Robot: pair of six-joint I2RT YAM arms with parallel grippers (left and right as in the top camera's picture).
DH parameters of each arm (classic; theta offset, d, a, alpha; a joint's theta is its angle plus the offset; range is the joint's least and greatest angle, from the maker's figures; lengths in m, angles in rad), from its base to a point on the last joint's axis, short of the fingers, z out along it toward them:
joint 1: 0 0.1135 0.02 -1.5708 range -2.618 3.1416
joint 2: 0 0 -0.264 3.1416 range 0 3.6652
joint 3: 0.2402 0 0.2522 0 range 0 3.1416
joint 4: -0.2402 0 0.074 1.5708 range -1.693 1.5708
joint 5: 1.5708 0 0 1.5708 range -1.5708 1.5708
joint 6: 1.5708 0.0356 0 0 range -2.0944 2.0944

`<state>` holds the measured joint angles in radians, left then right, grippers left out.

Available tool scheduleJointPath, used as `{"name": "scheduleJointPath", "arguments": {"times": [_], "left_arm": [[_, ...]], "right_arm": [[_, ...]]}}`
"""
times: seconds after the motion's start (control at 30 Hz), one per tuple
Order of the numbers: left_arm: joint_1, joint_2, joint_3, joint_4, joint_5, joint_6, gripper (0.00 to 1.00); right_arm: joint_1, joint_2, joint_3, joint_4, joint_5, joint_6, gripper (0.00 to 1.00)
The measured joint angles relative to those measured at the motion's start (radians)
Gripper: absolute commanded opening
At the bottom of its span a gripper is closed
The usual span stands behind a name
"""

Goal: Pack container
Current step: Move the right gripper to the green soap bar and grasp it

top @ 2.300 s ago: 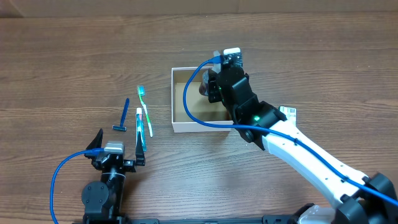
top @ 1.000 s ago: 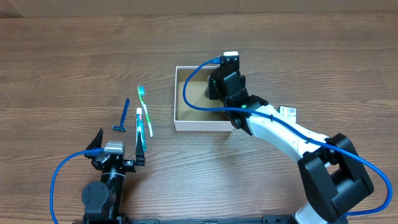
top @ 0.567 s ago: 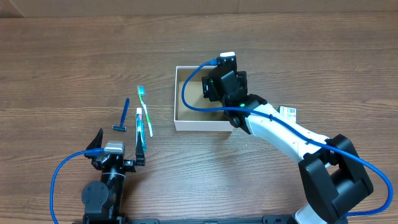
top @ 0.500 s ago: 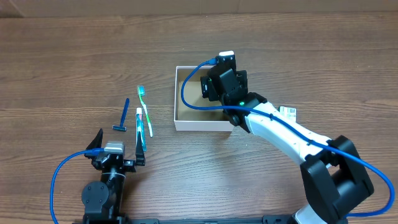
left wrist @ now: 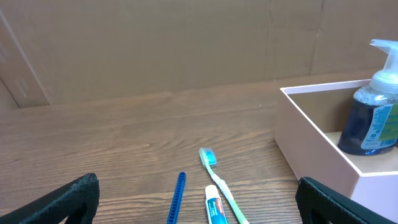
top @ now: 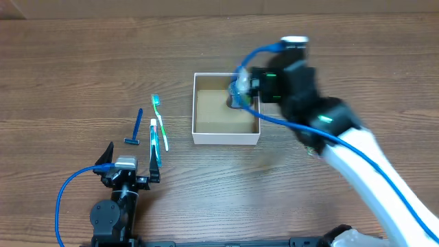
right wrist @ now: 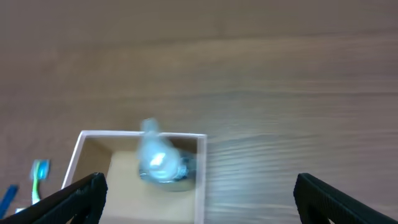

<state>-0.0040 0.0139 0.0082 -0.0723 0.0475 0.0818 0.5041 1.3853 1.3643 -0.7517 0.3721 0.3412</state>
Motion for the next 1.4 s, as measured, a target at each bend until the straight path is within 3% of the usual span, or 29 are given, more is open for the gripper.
{"name": "scheduleJointPath", "arguments": {"times": [0.2,0.4,0.53,0.87,1.4], "left_arm": [[0.0,0.0,0.0,0.0,0.0,0.0,1.0],[0.0,0.0,0.0,0.0,0.0,0.0,1.0],[0.0,0.0,0.0,0.0,0.0,0.0,1.0],[0.0,0.0,0.0,0.0,0.0,0.0,1.0],[0.0,0.0,0.0,0.0,0.0,0.0,1.0]], "right_arm": [[-0.246,-0.195,0.014,-0.293,-0.006,0.036,1.0],[-0.5,-0.147,-0.018,-0.362,-0.131,0.009,1.0],[-0.588,-0.06,-0.084,-0.361,-0.231,-0.028,1.0],[-0.602,0.147,-0.158,-0.318,-0.35,-0.077,1.0],[-0.602,0.179,-0.405,-0.031,-0.465,-0.187,1.0]]}}
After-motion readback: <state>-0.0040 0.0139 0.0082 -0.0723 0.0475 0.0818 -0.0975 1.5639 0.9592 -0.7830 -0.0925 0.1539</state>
